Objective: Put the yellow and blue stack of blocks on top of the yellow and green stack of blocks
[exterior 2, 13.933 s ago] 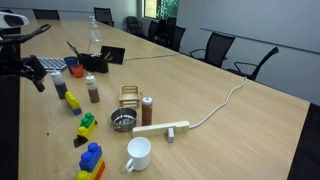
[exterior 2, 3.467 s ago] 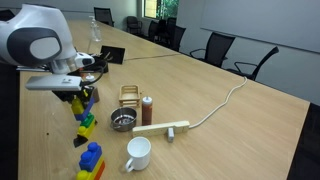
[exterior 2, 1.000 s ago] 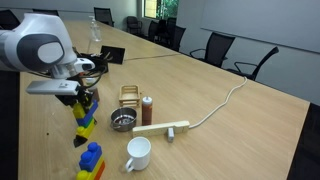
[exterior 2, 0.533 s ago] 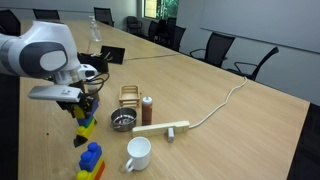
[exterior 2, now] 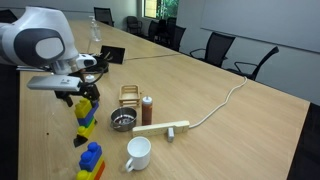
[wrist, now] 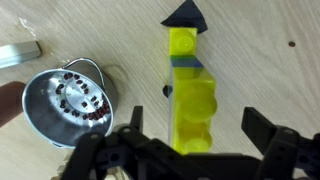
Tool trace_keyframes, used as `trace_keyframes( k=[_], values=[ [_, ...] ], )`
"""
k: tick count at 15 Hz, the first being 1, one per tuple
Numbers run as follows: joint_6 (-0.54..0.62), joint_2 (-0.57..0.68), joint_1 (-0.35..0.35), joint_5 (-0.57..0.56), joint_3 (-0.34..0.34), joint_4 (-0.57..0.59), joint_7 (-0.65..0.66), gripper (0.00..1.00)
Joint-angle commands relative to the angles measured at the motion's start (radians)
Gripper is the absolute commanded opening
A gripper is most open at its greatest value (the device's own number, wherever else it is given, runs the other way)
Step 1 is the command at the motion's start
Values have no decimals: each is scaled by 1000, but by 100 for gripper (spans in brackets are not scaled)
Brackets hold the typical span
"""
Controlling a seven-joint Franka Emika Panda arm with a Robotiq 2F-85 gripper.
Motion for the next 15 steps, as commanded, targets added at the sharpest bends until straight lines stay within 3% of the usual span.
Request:
trace_keyframes(
  k=[1,15],
  values=[
    [-31,-53,3,-15,9,-12,8,100],
    [-11,-45,1,-1,20,-2,2,100]
  ],
)
